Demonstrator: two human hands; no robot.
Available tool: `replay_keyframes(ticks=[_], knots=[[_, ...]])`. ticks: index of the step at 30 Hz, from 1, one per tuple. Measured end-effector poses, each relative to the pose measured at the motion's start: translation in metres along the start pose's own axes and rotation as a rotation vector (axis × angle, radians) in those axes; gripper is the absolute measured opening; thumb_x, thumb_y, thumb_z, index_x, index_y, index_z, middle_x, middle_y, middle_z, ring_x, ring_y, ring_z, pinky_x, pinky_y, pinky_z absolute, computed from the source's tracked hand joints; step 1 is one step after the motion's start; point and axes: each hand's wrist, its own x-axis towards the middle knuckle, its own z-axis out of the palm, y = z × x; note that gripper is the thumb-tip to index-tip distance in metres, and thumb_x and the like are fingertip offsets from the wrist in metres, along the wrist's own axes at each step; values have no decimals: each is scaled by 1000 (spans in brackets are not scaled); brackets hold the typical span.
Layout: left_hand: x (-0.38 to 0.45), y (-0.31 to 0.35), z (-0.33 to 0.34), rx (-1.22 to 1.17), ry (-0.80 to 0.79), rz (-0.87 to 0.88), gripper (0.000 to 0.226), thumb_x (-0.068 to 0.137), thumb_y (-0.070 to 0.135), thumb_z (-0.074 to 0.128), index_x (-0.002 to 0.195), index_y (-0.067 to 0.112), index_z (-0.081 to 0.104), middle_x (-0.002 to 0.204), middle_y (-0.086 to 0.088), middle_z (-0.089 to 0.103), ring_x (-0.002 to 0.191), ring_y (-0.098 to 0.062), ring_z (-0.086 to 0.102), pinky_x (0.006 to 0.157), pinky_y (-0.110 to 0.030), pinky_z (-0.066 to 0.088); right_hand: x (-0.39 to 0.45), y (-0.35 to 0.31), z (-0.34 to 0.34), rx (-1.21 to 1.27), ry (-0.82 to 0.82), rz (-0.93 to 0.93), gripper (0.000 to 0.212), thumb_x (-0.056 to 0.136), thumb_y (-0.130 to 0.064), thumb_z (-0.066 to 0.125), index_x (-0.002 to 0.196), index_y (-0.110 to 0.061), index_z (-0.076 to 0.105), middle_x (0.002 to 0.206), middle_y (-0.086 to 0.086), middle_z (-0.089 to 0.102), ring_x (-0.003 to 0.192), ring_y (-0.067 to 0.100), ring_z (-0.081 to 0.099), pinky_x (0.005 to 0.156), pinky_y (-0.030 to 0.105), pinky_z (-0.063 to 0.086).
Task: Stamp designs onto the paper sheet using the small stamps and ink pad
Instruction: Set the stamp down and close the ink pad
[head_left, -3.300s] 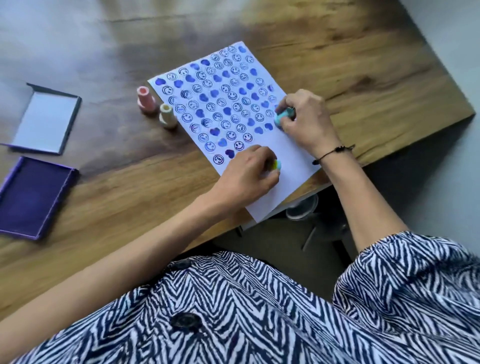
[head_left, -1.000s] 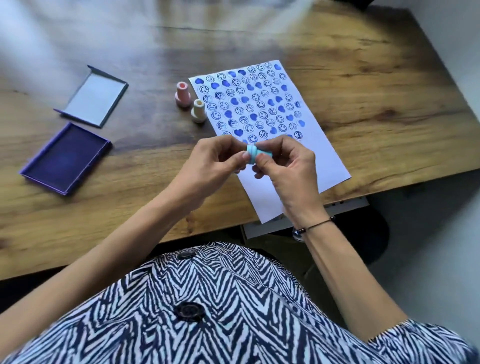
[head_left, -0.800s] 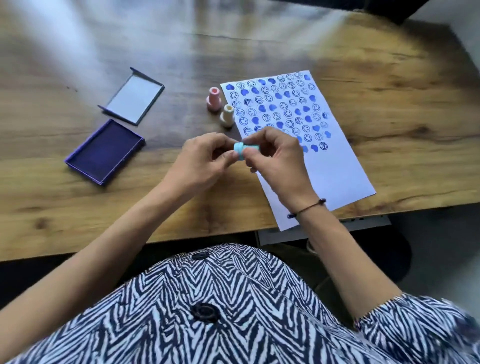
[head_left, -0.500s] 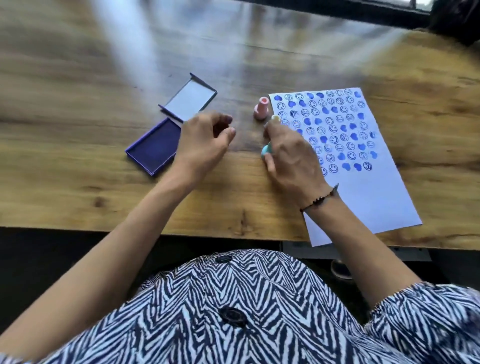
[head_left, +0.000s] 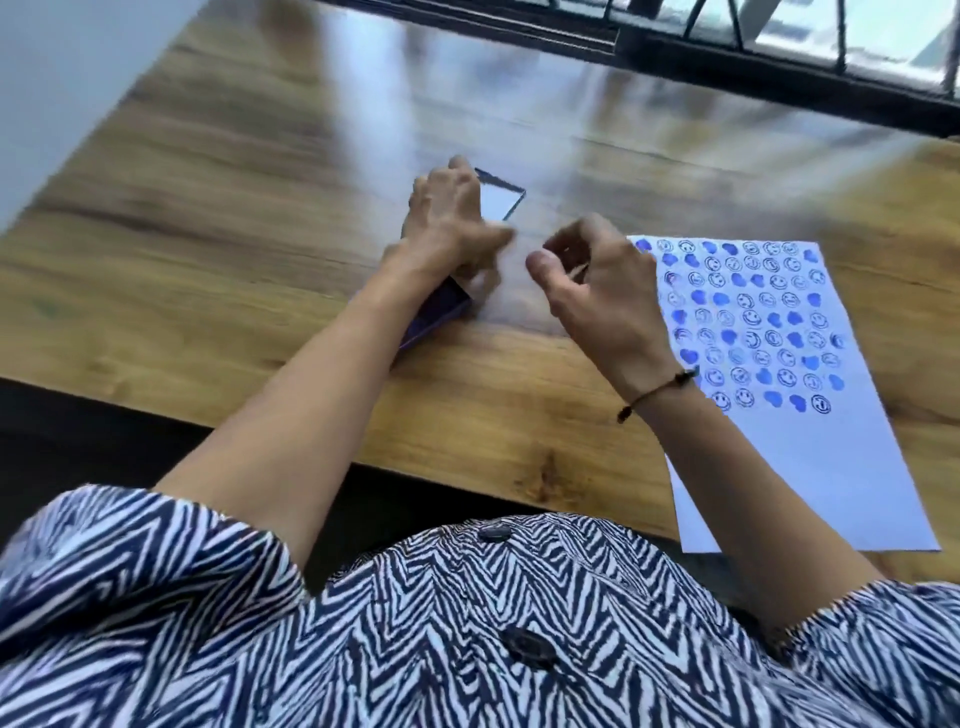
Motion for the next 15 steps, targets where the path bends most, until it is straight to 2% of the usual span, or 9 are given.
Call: replay_keyframes(ticks=[2, 3, 6, 8, 10, 13, 15], knots=[[-13, -6, -15, -258, 72, 10, 66, 69, 33, 64, 121, 2, 41, 112, -18, 61, 104, -32, 57, 87, -33, 44, 11, -11, 6, 395, -157, 223, 18, 91, -33, 53, 88, -15, 53, 86, 13, 61, 62, 23, 61, 56, 31, 54], [-25, -10, -22, -372, 101, 42, 66, 68, 33, 64, 123, 4, 41, 109, -15, 62, 99, -28, 59, 86, -32, 45, 15, -18, 7, 590, -257, 324, 24, 93, -38, 46, 91, -14, 51, 91, 15, 58, 62, 22, 61, 54, 28, 55], [-66, -24, -36, -566, 178, 176, 65, 68, 28, 64, 124, 6, 41, 107, -9, 61, 93, -19, 62, 87, -28, 50, 17, -32, 14, 892, -517, 432, 46, 93, -54, 27, 102, -17, 53, 103, 18, 59, 80, 31, 63, 78, 39, 56], [-87, -33, -39, -615, 214, 209, 63, 70, 20, 66, 125, 5, 39, 108, -5, 57, 98, -17, 60, 91, -27, 50, 13, -39, 25, 968, -600, 416, 57, 92, -58, 21, 113, -16, 55, 122, 29, 55, 93, 35, 59, 94, 50, 49], [-98, -36, -38, -666, 240, 215, 63, 71, 15, 67, 126, 5, 37, 110, -3, 55, 100, -17, 60, 93, -29, 49, 7, -46, 29, 975, -607, 405, 61, 93, -58, 21, 121, -14, 53, 129, 33, 49, 97, 36, 58, 98, 54, 45], [-107, -50, -42, -678, 238, 226, 68, 72, 17, 69, 128, 3, 32, 114, -5, 55, 104, -18, 58, 96, -33, 48, 0, -57, 33, 951, -610, 344, 50, 94, -52, 30, 119, -16, 53, 113, 24, 57, 93, 32, 61, 87, 45, 55], [-107, -65, -44, -662, 155, 202, 67, 77, 23, 65, 131, 5, 29, 119, -5, 55, 112, -17, 55, 102, -34, 43, -2, -58, 36, 752, -497, 196, 37, 85, -46, 45, 108, -18, 53, 101, 8, 57, 89, 22, 59, 77, 35, 49]])
